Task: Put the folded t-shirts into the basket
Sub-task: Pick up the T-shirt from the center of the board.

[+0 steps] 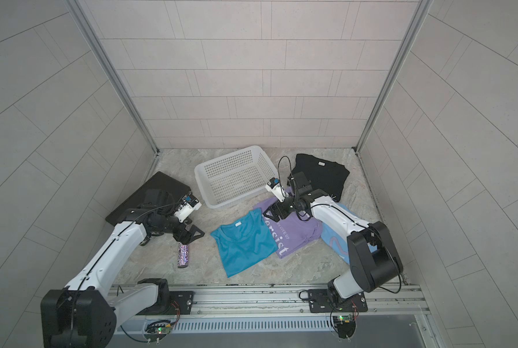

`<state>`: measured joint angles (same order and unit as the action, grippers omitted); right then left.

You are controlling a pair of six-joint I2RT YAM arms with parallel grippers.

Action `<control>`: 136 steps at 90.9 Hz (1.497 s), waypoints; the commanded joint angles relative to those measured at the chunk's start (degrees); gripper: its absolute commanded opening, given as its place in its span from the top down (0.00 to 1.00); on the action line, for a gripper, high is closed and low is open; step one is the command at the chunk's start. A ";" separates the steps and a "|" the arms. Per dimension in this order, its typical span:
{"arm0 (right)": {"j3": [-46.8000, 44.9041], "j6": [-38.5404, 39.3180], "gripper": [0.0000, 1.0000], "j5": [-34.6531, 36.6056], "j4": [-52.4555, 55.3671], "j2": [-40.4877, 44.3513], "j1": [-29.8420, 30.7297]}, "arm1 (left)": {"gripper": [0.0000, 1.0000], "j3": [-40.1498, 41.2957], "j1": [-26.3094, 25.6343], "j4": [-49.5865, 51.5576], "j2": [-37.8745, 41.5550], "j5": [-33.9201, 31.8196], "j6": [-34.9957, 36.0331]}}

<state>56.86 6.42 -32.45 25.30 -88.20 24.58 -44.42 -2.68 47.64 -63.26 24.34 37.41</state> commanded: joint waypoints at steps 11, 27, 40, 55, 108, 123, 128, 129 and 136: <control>4.05 -3.69 0.29 3.90 -1.57 -9.16 4.93 | 0.10 1.68 -6.75 -4.24 -3.67 -2.83 -0.90; 7.20 -5.54 0.34 5.67 -1.55 -14.94 6.52 | 0.11 3.04 -8.10 -6.97 -4.76 -4.41 -0.18; 8.92 -6.40 0.40 6.34 -1.22 -17.79 6.87 | 0.11 3.99 -8.34 -8.39 -4.65 -4.25 -0.40; 10.08 -6.42 0.49 6.08 -0.73 -18.84 8.20 | 0.11 4.24 -8.67 -8.94 -7.02 -5.17 -0.03; 8.01 -5.38 0.77 5.09 -2.52 -16.22 10.31 | 0.16 2.12 -17.82 -11.73 -18.52 -16.49 -3.66; 6.49 -4.31 0.82 3.93 -4.06 -14.46 10.40 | 0.18 1.30 -20.06 -13.21 -19.88 -17.73 -3.70; 6.15 -3.79 0.84 3.60 -4.28 -14.06 10.40 | 0.18 0.84 -20.34 -13.43 -20.44 -17.04 -3.74; 6.11 -3.74 0.85 3.52 -4.33 -13.95 10.40 | 0.18 0.75 -20.35 -13.44 -20.60 -16.91 -3.75; 5.67 -3.37 0.86 3.05 -4.66 -13.31 10.40 | 0.18 -0.06 -20.86 -13.45 -22.15 -16.60 -3.57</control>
<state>63.16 1.63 -27.73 22.04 -104.05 34.54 -42.52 -22.76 34.76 -83.77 7.38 34.04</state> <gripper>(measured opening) 0.150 0.822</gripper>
